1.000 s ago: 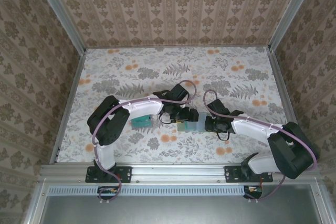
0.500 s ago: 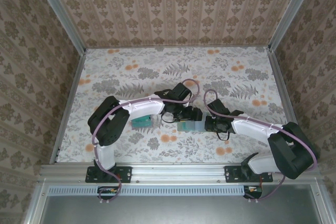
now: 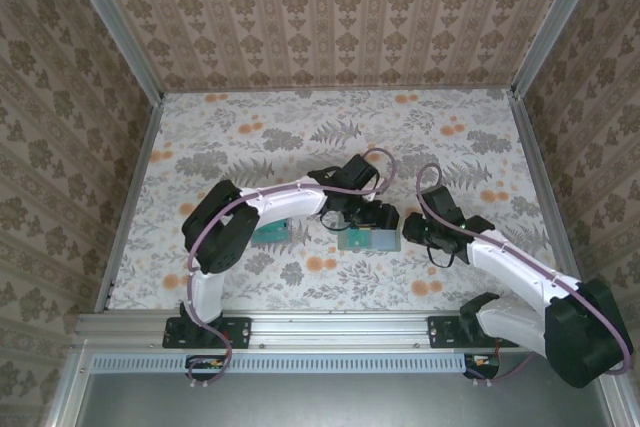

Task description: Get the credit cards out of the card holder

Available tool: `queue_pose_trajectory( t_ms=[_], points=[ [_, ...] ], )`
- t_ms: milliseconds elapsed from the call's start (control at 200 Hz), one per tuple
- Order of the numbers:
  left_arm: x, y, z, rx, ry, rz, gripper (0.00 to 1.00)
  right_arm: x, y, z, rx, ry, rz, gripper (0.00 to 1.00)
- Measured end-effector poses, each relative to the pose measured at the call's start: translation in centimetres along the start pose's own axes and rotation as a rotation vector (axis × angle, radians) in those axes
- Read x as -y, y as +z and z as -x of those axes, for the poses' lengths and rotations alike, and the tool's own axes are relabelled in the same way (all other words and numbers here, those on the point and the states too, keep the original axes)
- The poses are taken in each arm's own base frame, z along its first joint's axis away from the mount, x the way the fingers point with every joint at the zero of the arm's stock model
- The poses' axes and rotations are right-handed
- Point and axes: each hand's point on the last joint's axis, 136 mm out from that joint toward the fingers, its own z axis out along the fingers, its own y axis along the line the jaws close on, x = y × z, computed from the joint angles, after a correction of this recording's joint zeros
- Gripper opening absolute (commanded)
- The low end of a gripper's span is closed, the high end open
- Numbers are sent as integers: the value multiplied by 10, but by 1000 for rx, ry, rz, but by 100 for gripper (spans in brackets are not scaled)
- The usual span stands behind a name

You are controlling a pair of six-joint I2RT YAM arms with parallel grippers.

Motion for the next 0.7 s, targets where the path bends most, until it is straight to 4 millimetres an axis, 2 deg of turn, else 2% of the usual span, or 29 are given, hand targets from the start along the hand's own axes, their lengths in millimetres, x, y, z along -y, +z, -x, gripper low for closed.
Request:
queue_pose_trajectory(
  t_ms=[150,320,370,505,615,700],
  points=[
    [-6,0,-1,5,-8,12,56,-2,1,-5,-22,2,21,27],
    [-36,-16,-13,28,-71,71,36,-15,4,-8,-50,2,83,26],
    [-45,-24,-13,47,-91,88,34,-20,5,-8,-61,1,107,26],
    [-68,-43,-15,92,-134,138,19,-40,7,-8,-89,-13,181,24],
    [-86,-50,-21,105,-172,176,5,-64,7,-6,-108,-45,245,20],
    [-94,-50,-25,99,-188,195,3,-79,10,-7,-131,-62,283,17]
  ],
)
